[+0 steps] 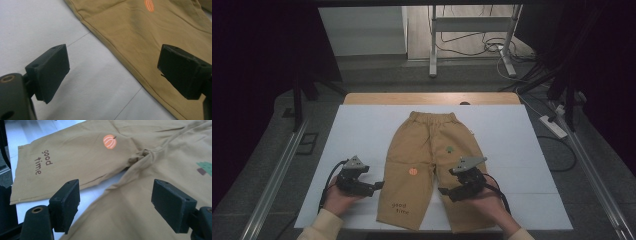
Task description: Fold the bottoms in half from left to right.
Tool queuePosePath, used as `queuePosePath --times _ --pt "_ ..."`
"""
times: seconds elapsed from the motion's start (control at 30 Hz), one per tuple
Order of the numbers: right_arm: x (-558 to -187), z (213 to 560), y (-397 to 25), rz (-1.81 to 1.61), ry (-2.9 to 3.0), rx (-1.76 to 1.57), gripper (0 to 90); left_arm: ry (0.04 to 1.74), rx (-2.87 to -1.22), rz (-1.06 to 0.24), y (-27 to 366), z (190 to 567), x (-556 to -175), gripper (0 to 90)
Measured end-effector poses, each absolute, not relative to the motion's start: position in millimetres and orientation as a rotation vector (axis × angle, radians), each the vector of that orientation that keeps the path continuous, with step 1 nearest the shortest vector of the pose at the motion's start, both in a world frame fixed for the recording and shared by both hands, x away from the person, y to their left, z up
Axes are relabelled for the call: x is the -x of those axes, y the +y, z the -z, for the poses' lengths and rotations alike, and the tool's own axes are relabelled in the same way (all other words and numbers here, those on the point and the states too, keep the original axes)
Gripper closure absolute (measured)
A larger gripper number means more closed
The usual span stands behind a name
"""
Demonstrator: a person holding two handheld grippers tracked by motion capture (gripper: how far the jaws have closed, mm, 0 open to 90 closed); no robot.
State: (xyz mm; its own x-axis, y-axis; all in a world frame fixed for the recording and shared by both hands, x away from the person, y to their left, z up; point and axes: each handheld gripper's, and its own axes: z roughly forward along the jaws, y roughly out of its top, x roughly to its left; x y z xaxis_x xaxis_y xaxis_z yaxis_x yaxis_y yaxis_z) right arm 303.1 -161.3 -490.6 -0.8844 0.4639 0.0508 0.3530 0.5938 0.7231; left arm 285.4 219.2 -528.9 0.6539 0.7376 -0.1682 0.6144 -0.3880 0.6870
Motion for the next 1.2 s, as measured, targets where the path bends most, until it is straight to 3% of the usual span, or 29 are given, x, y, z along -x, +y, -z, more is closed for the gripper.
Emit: queuePosePath --times 1.2 --pt "-296.2 493.2 -116.9 -1.190 2.740 -0.587 23.1 1.051 -2.119 -0.215 221.0 528.8 -285.8 10.6"
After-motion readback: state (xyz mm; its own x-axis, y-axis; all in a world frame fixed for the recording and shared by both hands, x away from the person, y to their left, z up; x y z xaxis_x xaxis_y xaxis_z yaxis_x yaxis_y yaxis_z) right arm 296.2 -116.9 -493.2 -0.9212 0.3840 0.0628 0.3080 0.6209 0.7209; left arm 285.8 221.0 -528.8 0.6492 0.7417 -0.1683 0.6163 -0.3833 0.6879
